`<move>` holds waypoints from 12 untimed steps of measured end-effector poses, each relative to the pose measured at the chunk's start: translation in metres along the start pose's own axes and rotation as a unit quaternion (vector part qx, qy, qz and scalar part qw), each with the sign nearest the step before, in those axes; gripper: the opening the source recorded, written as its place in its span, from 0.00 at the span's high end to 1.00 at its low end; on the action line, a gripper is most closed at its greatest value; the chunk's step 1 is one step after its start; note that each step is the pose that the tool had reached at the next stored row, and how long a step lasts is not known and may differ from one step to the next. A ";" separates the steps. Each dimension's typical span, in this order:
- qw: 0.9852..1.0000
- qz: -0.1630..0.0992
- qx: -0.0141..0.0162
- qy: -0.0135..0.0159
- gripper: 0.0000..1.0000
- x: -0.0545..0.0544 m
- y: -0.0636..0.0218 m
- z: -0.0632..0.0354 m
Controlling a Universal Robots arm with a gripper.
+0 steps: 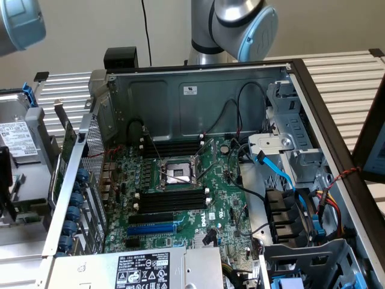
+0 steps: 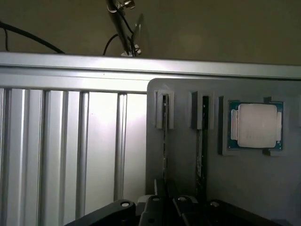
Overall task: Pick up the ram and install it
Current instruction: 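Pick up the ram and move it above insertion slot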
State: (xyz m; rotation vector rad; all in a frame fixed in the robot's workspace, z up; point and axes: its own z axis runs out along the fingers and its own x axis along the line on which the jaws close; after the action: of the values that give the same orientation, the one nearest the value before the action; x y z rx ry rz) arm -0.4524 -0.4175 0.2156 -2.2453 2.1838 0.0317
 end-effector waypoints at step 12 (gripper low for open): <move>1.000 0.000 0.000 0.000 0.87 0.006 0.0010 -0.0544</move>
State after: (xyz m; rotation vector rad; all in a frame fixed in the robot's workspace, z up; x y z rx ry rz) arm -0.4528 -0.4250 0.2699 -2.2457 2.1839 0.0316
